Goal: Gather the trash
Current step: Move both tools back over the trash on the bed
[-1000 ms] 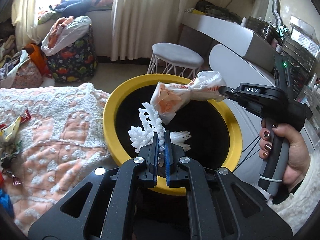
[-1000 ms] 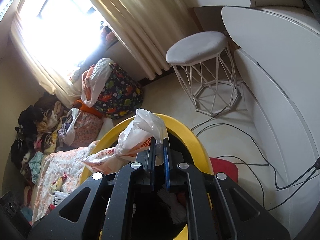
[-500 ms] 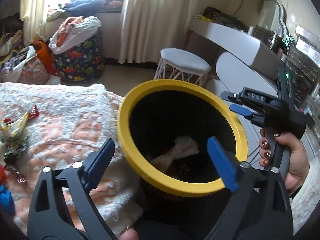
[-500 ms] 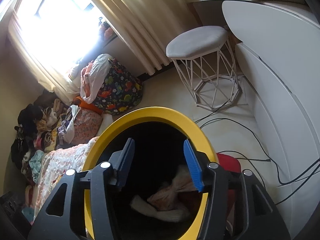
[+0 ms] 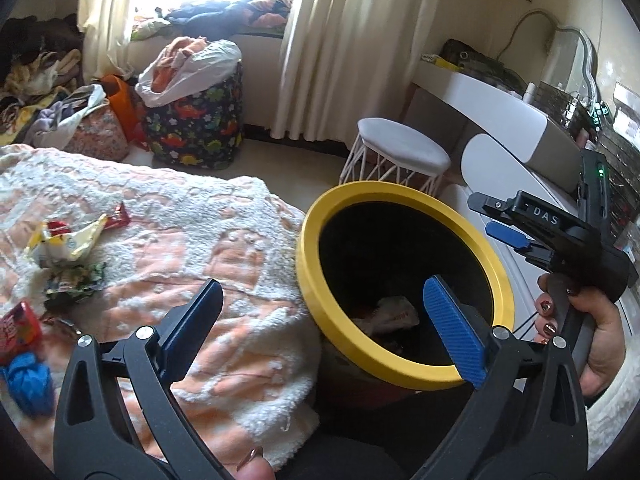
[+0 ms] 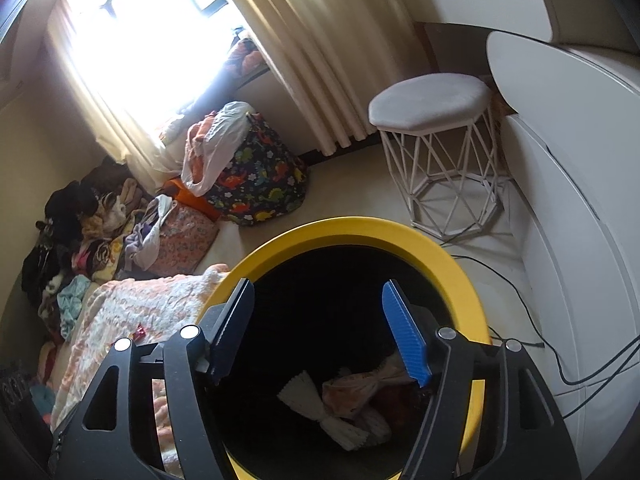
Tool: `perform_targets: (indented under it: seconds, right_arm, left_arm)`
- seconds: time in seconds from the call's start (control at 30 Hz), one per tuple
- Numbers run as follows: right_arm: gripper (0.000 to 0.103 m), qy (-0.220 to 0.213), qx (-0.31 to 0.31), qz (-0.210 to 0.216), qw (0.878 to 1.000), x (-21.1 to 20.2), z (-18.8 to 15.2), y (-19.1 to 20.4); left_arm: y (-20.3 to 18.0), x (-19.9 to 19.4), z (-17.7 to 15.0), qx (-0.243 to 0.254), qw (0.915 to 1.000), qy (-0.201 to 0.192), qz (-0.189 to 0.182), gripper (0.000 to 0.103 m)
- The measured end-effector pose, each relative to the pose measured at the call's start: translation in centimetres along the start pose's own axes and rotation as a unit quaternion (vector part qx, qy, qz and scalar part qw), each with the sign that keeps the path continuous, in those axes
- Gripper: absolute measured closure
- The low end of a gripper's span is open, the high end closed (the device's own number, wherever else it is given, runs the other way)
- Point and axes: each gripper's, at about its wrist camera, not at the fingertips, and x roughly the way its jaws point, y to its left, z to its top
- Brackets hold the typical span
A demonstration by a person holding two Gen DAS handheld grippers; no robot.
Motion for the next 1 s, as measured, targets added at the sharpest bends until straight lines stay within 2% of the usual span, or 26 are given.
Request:
perform_targets:
  seconds: [0.4, 1.0]
  right_arm:
    - [0.038, -0.007, -0.038, 0.035, 0.999, -0.6, -0.4, 3.7]
    - [0.037, 0.010, -0.100, 0.083, 0.992, -0.2, -2.2, 10.5]
  left_arm:
    - [2.4, -2.6, 0.4, -0.017, 0.9987, -0.030, 0.036, 0.011]
    - [7.5, -6.1, 0.1, -0.067, 0.9923, -0.066, 0.081, 0.011]
